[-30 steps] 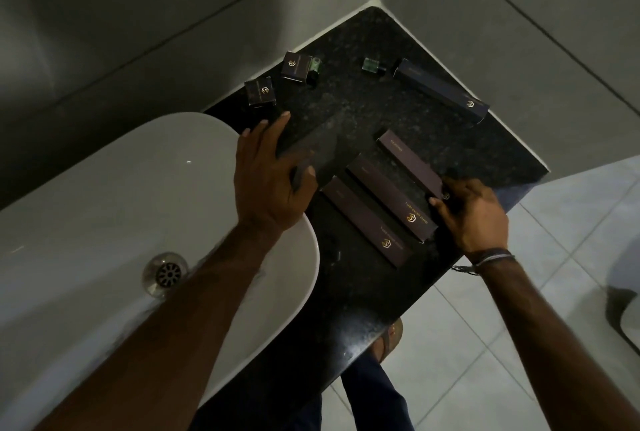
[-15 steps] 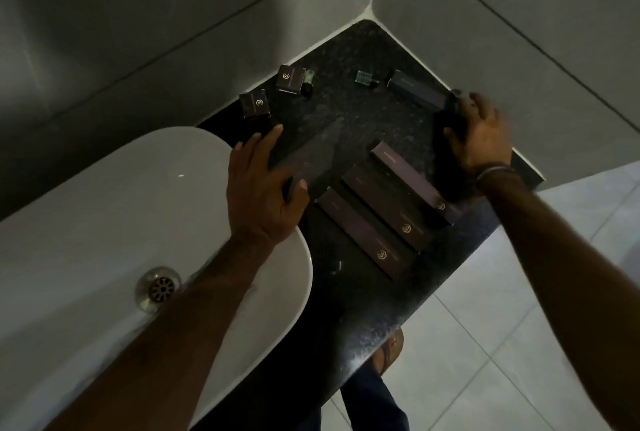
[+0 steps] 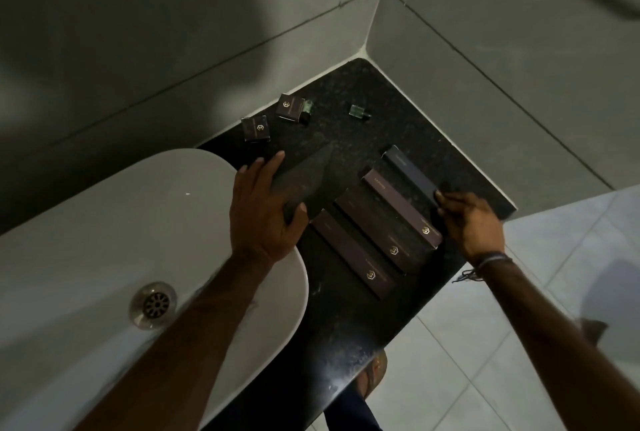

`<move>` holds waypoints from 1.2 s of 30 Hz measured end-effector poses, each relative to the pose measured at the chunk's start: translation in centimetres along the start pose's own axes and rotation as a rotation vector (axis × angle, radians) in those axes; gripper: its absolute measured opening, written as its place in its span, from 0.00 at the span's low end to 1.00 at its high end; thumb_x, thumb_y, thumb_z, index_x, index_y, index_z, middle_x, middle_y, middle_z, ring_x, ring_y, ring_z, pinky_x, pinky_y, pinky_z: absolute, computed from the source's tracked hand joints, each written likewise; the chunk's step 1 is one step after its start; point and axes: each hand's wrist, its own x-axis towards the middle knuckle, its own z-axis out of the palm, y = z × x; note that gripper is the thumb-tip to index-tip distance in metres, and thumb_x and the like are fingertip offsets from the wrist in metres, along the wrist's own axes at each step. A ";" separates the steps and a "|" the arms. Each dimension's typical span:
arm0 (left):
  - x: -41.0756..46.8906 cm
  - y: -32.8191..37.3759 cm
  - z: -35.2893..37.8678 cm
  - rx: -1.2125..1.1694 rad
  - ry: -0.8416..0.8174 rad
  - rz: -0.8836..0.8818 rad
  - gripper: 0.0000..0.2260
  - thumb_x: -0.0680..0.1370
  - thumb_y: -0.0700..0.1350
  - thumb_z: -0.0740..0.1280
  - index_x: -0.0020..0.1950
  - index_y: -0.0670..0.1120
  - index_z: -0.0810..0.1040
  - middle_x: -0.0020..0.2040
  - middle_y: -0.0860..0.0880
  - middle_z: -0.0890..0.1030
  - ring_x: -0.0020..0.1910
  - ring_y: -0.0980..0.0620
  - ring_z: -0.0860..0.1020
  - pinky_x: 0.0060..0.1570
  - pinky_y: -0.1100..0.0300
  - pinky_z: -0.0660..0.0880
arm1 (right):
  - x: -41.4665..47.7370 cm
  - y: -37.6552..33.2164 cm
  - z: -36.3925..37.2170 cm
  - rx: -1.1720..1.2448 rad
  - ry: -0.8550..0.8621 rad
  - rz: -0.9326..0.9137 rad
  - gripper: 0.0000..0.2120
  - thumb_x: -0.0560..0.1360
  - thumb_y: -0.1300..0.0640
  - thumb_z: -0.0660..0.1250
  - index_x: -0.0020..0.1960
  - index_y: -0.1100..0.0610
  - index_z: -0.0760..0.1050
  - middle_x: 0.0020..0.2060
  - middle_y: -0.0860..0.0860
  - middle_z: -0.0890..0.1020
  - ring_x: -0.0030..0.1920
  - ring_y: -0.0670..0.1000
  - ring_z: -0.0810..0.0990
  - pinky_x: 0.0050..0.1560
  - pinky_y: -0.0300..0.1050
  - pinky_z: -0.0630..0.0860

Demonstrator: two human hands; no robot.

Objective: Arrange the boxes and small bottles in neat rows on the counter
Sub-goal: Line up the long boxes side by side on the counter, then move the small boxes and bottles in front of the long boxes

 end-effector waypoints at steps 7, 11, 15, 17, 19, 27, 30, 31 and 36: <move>-0.1 0.1 -0.2 0.006 0.004 0.007 0.26 0.77 0.59 0.55 0.59 0.45 0.84 0.77 0.44 0.70 0.76 0.39 0.66 0.76 0.43 0.57 | -1.6 -0.1 0.4 0.018 -0.012 0.001 0.18 0.78 0.56 0.67 0.68 0.51 0.77 0.64 0.54 0.78 0.61 0.58 0.76 0.58 0.52 0.74; -0.2 -0.2 0.2 0.003 0.034 0.044 0.22 0.78 0.58 0.56 0.55 0.48 0.85 0.76 0.43 0.71 0.75 0.38 0.67 0.75 0.41 0.59 | -1.6 -0.3 0.1 0.028 -0.037 0.007 0.19 0.78 0.56 0.67 0.69 0.52 0.77 0.66 0.54 0.77 0.63 0.59 0.75 0.60 0.53 0.74; -0.2 -0.6 0.6 0.014 0.051 0.062 0.19 0.78 0.57 0.58 0.53 0.49 0.84 0.76 0.43 0.71 0.75 0.38 0.66 0.75 0.41 0.60 | -1.6 -0.4 -0.1 0.053 -0.048 0.014 0.19 0.78 0.56 0.68 0.69 0.53 0.77 0.67 0.55 0.77 0.63 0.59 0.75 0.62 0.57 0.75; -0.2 -0.6 0.6 0.004 0.052 0.059 0.18 0.78 0.57 0.58 0.54 0.50 0.84 0.76 0.44 0.71 0.75 0.39 0.66 0.76 0.41 0.59 | -1.7 -0.4 -0.2 0.043 -0.048 0.006 0.19 0.79 0.57 0.68 0.69 0.53 0.76 0.66 0.55 0.77 0.63 0.59 0.76 0.61 0.57 0.76; -0.2 -0.6 0.6 0.004 0.047 0.056 0.18 0.77 0.57 0.58 0.54 0.50 0.84 0.76 0.44 0.71 0.75 0.39 0.66 0.76 0.42 0.58 | -1.7 -0.4 -0.2 0.041 -0.042 -0.005 0.19 0.79 0.57 0.68 0.69 0.53 0.76 0.66 0.55 0.77 0.62 0.59 0.76 0.61 0.58 0.76; -0.2 -0.6 0.7 0.016 0.039 0.052 0.19 0.78 0.58 0.58 0.54 0.50 0.84 0.76 0.44 0.71 0.75 0.39 0.66 0.76 0.42 0.58 | -1.4 0.3 0.4 0.055 0.000 -0.016 0.19 0.78 0.59 0.69 0.68 0.53 0.77 0.65 0.56 0.78 0.61 0.59 0.76 0.60 0.58 0.76; -0.2 -0.7 0.6 0.007 0.043 0.054 0.19 0.78 0.58 0.58 0.54 0.50 0.84 0.76 0.44 0.71 0.75 0.39 0.67 0.76 0.43 0.58 | -1.1 0.2 0.4 0.058 -0.004 -0.018 0.19 0.78 0.58 0.69 0.69 0.52 0.76 0.65 0.56 0.78 0.60 0.60 0.76 0.59 0.57 0.76; -0.2 -0.7 0.6 0.002 0.042 0.053 0.20 0.78 0.58 0.58 0.54 0.50 0.85 0.76 0.44 0.71 0.75 0.39 0.67 0.76 0.43 0.58 | -1.1 0.1 0.3 0.045 -0.011 -0.028 0.20 0.78 0.57 0.69 0.69 0.51 0.76 0.65 0.56 0.78 0.60 0.60 0.76 0.58 0.56 0.76; -0.1 -0.5 0.4 -0.009 0.032 0.040 0.21 0.78 0.58 0.56 0.55 0.49 0.84 0.76 0.43 0.71 0.75 0.38 0.67 0.76 0.40 0.59 | -0.5 -0.3 -1.3 0.022 0.184 0.084 0.23 0.77 0.38 0.64 0.70 0.45 0.72 0.64 0.52 0.76 0.62 0.59 0.72 0.51 0.51 0.72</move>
